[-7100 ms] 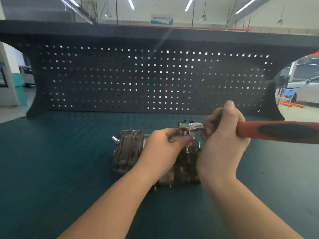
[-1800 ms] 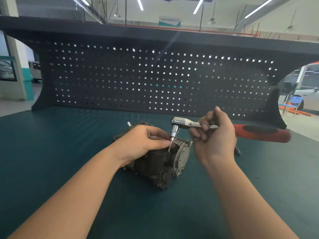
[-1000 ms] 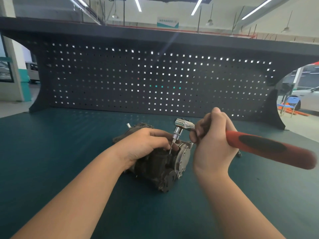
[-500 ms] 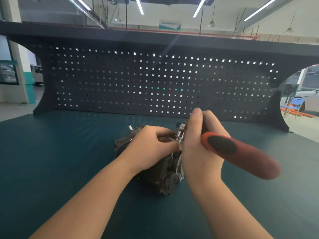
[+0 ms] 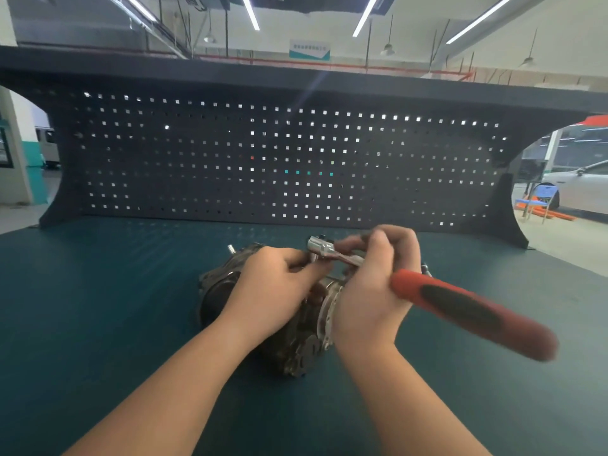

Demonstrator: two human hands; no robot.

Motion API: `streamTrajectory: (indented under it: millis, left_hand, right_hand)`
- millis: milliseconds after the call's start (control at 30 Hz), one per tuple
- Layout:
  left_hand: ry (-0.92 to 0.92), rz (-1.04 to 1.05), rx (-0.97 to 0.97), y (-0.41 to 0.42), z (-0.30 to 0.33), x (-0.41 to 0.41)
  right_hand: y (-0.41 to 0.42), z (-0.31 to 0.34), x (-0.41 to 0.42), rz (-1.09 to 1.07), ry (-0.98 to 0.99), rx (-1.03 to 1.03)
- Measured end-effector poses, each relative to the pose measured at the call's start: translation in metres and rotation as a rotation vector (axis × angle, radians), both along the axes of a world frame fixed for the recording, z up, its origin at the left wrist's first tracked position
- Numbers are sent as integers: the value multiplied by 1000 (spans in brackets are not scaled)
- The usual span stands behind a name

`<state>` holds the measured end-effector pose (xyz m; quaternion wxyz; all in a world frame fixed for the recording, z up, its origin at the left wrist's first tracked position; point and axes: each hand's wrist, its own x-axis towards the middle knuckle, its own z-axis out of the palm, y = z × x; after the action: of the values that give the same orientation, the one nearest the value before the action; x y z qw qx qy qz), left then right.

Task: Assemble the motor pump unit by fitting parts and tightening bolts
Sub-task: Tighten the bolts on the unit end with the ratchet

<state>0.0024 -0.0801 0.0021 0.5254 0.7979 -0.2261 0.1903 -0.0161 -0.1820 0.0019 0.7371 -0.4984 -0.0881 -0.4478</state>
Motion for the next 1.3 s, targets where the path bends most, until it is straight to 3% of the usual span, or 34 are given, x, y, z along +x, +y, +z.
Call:
streamTrajectory:
  millis: [100,167,300,367,433,600,867,1000,1200,1300]
  left_hand:
    - [-5,-12,-7,2,-4,4]
    - [2,-7,-29,1,-4,3]
    - [49,-50,-72,-3,-6,-4]
    - [-16,34,2,-3,-7,-4]
    - [-50,82,59,-1,-6,3]
    - [100,-129,-76,4,-2,4]
    - [122,-162,-41,10,0,5]
    - [-48,19,108,6,-7,2]
    - [-51,59,50,2,-12,3]
    - [-50,63,51,-1,-13,4]
  right_hand:
    - [-11,3,6,9,175,241]
    - [-17,4,9,25,195,204]
    - [-8,8,0,-292,-119,-316]
    - [3,8,1,-440,-257,-615]
    - [14,6,0,-486,-342,-728]
    - [3,-3,5,-508,-268,-588]
    - [-30,3,18,-77,37,-168]
    - [-13,0,10,-255,-164,-222]
    - [9,3,10,-497,-332,-541]
    - [-4,-2,16,-462,-314,-526]
